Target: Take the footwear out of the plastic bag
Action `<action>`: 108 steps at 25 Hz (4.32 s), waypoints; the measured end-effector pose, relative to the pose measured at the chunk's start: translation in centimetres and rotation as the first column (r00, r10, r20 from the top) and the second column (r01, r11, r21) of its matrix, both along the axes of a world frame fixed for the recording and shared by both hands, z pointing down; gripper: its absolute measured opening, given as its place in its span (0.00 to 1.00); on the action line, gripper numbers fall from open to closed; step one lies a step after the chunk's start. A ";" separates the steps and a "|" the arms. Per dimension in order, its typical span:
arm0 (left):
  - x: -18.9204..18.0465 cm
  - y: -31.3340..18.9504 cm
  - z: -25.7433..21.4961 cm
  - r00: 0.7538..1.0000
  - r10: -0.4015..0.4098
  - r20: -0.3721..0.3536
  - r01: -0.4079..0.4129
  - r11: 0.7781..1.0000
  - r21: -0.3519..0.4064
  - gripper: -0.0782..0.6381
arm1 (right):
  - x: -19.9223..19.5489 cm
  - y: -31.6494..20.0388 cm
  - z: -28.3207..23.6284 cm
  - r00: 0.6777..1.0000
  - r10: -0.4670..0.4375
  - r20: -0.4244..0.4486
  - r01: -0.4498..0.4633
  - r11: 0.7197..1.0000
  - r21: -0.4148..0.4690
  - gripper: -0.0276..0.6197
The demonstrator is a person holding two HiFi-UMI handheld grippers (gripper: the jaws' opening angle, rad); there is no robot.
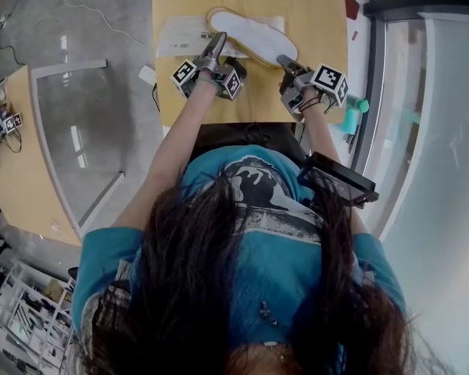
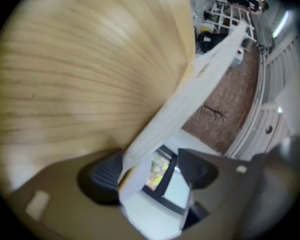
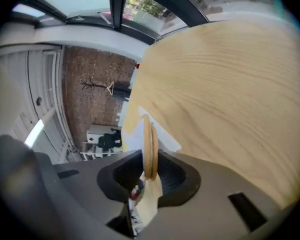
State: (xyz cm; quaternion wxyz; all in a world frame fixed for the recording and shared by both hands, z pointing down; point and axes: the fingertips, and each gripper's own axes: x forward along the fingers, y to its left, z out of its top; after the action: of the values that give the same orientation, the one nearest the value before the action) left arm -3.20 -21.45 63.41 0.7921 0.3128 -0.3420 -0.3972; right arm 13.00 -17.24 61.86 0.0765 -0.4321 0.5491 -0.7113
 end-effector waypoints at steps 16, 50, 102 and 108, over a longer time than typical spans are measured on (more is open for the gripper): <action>1.8 5.3 -9.5 0.928 0.332 0.171 -0.372 0.866 0.334 0.58 | -0.6 -1.5 0.8 0.986 -0.109 -0.128 0.125 0.984 0.123 0.18; -1.2 14.2 -22.1 0.844 -0.043 0.535 -0.432 0.538 0.724 0.24 | -6.6 7.6 -11.1 0.860 -0.311 -0.404 0.479 0.763 0.433 0.15; 3.9 65.4 -19.0 0.343 -0.124 0.931 -0.864 0.348 0.365 0.09 | -2.2 61.3 -13.3 0.884 -0.296 -0.361 0.443 0.778 0.447 0.11; 4.4 69.7 -19.5 0.316 -0.136 0.939 -0.866 0.363 0.344 0.09 | -2.4 65.1 -13.7 0.878 -0.327 -0.351 0.466 0.753 0.465 0.11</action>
State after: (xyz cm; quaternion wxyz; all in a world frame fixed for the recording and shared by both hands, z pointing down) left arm 1.20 48.26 43.93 0.2968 0.8895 -0.3449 -0.0409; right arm 10.62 47.84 48.13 -0.0289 -0.3511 0.8099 -0.4690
